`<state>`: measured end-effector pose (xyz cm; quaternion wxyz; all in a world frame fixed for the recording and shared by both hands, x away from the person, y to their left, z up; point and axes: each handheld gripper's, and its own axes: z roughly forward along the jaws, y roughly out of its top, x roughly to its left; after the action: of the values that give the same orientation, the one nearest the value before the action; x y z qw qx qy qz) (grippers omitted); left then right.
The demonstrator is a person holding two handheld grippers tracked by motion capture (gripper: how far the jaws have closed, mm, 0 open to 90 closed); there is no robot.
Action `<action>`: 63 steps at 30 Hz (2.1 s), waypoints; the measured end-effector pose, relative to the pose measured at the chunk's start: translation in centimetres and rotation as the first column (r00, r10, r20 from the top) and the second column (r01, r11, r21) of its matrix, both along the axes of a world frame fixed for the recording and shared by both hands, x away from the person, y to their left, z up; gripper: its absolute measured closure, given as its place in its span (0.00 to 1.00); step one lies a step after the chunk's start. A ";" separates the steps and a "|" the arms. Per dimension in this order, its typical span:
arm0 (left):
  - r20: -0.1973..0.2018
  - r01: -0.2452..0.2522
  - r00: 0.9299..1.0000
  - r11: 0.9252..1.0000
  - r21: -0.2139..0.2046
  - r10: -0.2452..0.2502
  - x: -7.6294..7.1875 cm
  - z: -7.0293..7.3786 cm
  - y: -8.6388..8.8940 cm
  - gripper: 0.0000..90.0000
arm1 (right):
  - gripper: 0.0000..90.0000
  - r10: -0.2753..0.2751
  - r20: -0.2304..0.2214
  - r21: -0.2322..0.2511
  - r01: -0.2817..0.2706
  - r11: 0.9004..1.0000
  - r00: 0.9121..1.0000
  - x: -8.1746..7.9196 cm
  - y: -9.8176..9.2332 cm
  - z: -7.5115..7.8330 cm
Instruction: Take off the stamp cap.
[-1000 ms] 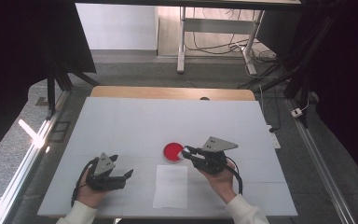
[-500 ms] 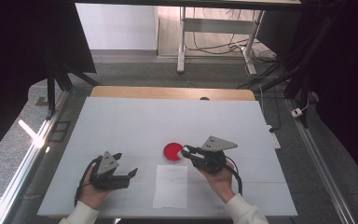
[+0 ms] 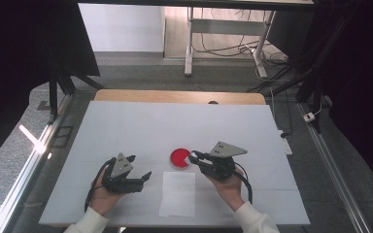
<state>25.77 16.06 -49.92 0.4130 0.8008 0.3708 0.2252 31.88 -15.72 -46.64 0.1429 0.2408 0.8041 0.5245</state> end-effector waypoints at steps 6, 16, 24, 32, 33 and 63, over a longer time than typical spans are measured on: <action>0.000 0.020 1.000 1.000 0.011 -0.020 0.5 0.1 -0.9 0.22 | 0.83 -0.002 0.001 -0.001 0.002 1.000 1.000 -0.1 -0.1 0.0; 0.001 0.066 0.998 0.998 0.021 -0.066 1.0 0.5 -2.9 0.22 | 0.83 -0.011 0.008 0.008 0.011 1.000 1.000 0.0 -0.3 0.1; -0.002 0.094 0.996 0.995 0.027 -0.094 1.5 0.5 -4.3 0.23 | 0.83 -0.014 0.009 0.008 0.014 1.000 1.000 0.0 -0.3 0.1; -0.001 0.112 0.994 0.993 0.033 -0.112 1.9 0.6 -5.5 0.23 | 0.83 -0.025 0.013 0.022 0.025 0.999 1.000 0.0 -0.5 0.2; -0.001 0.113 0.994 0.993 0.036 -0.113 2.0 0.6 -5.6 0.23 | 0.83 -0.027 0.013 0.021 0.026 0.999 1.000 0.0 -0.5 0.2; 0.010 0.142 0.990 0.988 0.055 -0.142 3.1 0.3 -9.1 0.26 | 0.83 -0.057 -0.002 0.049 0.057 0.997 0.998 -0.1 -0.3 0.1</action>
<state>28.85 6.97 -49.65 0.4087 0.8344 0.3037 0.2109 31.83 -16.03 -46.50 0.1520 0.2672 0.7838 0.5396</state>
